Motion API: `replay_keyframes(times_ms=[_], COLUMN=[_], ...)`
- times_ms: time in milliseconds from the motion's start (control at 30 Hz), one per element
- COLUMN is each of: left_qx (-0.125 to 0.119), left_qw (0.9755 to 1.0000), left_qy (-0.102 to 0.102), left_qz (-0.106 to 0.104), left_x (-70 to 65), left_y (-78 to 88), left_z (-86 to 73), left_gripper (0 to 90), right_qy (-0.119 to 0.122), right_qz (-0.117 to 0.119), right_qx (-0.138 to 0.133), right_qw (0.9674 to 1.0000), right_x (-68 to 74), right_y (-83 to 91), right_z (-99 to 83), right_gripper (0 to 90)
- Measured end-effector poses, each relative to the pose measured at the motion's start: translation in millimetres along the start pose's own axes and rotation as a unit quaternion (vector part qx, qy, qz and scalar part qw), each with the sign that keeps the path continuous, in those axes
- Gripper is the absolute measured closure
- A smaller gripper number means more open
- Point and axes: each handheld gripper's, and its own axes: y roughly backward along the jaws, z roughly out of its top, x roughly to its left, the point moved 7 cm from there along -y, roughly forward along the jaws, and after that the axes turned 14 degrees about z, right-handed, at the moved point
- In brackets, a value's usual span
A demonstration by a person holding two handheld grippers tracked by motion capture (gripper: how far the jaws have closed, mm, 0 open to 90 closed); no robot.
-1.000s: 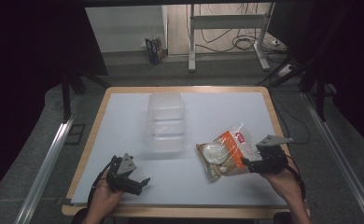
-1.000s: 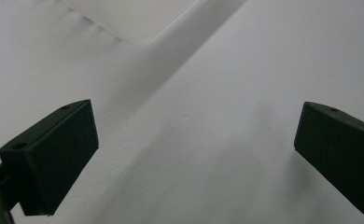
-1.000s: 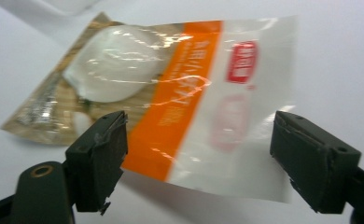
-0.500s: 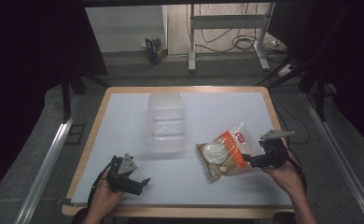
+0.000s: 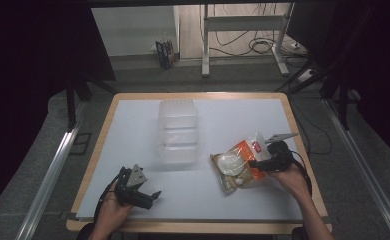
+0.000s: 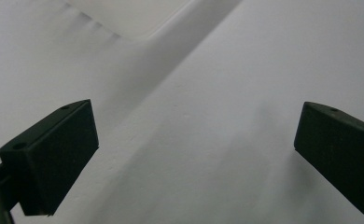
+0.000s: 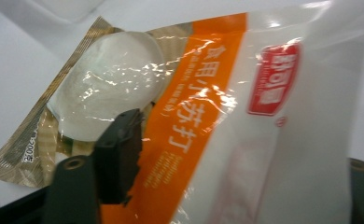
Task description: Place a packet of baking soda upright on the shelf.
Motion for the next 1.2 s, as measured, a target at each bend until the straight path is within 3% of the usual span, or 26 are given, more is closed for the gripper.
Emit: replay_keyframes(times_ms=[67, 200, 333, 467, 600, 867, 1200], left_qx=[-0.001, 0.002, 0.002, 0.003, 0.005, 0.001, -0.001], left_qw=[1.0000, 1.0000, 1.0000, 1.0000, 1.0000, 1.0000, 1.0000], left_qy=[0.001, -0.004, -0.004, -0.005, -0.007, -0.005, -0.004], left_qz=[0.000, -0.001, -0.001, -0.002, -0.002, -0.001, -0.002], left_x=[-0.2, -0.3, -0.4, -0.7, -1.6, -0.8, -0.5], left_y=[0.0, 0.0, -0.1, -0.3, -1.0, 0.1, 0.4], left_z=[0.1, -0.3, -0.2, -0.4, -0.8, -0.4, -0.1], left_gripper=[0.0, 0.0, 0.0, 0.0, 0.0, 0.0, 0.0], right_qy=[0.000, -0.009, -0.019, -0.008, 0.044, 0.055, 0.087], right_qz=[0.009, 0.004, 0.014, 0.017, 0.004, 0.028, 0.041], right_qx=[0.005, 0.005, -0.005, -0.021, -0.029, -0.048, -0.035], right_qw=[0.9999, 0.9999, 0.9997, 0.9996, 0.9986, 0.9969, 0.9947], right_x=[2.2, 1.9, 0.5, 4.4, 21.2, 43.5, 66.7], right_y=[-5.5, -7.9, -4.3, 1.2, 6.8, 11.2, 11.4], right_z=[0.8, 2.8, 2.1, 5.8, 17.5, 41.7, 64.4], right_gripper=[38.4, 49.3, 68.5, 84.5, 87.8, 88.1, 88.2])
